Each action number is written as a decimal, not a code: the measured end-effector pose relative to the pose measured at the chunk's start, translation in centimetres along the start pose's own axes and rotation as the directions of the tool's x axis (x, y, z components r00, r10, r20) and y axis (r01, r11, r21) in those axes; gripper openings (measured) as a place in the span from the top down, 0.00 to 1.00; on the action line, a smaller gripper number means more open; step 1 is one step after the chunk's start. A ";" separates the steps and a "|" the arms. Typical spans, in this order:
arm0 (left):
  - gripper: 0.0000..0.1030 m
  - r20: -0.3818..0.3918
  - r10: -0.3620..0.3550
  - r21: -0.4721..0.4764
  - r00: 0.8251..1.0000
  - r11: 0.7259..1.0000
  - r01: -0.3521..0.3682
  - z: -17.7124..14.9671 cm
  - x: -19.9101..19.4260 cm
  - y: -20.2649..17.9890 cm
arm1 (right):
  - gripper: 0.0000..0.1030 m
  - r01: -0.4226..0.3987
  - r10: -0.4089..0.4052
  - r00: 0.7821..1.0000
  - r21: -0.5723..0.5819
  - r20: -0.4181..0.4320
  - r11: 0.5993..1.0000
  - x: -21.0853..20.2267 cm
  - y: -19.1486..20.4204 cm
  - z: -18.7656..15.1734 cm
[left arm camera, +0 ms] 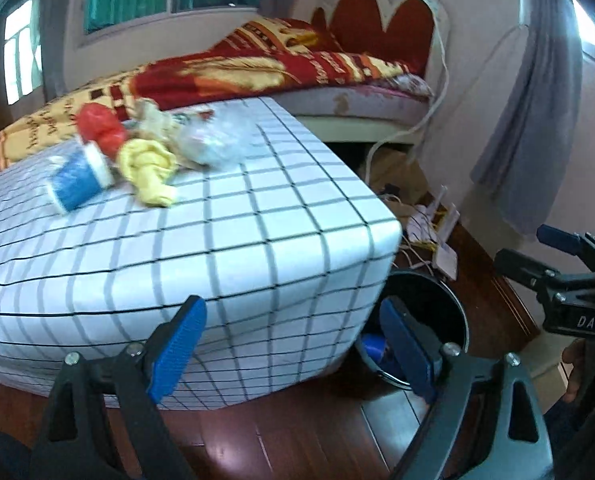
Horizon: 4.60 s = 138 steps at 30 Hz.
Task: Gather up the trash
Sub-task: 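Move both tools back toward the remaining trash on the table, then grasp the blue-patterned cup with the left tool while the right tool grasps the plastic wrap, then carry the patterned cup and plastic wrap over the black bin with both tools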
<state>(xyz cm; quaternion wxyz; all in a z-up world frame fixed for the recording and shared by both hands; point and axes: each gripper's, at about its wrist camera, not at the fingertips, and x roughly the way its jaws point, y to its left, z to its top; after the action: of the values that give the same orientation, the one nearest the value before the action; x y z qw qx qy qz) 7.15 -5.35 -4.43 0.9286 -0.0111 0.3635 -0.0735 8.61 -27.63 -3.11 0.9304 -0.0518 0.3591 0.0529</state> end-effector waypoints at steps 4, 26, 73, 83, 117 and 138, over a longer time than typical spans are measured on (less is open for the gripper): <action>0.13 0.030 0.042 -0.019 0.999 0.999 -0.042 0.2 -1.2 2.1 | 0.00 -0.046 0.046 0.999 -0.023 0.007 0.999 0.4 2.4 1.3; 0.13 0.068 0.268 -0.155 0.961 0.954 -0.255 2.2 -2.1 17.5 | 0.00 -0.252 0.261 0.965 -0.170 0.032 0.953 4.5 17.1 10.4; 0.11 -0.028 0.327 -0.324 0.945 0.891 -0.318 9.7 10.6 22.0 | 0.23 -0.294 0.285 0.954 -0.111 -0.092 0.949 21.3 18.8 17.7; 0.14 -0.029 0.333 -0.317 0.942 0.891 -0.325 7.6 7.9 23.6 | 0.42 -0.326 0.317 0.945 -0.135 -0.086 0.936 20.0 18.7 16.3; 0.14 0.088 0.265 -0.202 0.960 0.949 -0.243 7.2 2.7 20.0 | 0.47 -0.268 0.270 0.963 -0.109 0.005 0.957 12.7 14.9 14.9; 0.14 0.123 0.066 -0.007 0.990 0.998 -0.065 5.0 -1.1 8.6 | 0.47 -0.128 0.126 0.991 0.024 0.045 0.992 2.5 3.9 6.9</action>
<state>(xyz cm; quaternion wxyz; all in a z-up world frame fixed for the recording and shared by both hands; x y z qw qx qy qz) 10.81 3.14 -0.63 0.9512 -0.0051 0.3057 -0.0417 14.49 -22.65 0.07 0.9332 -0.0151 0.3423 0.1083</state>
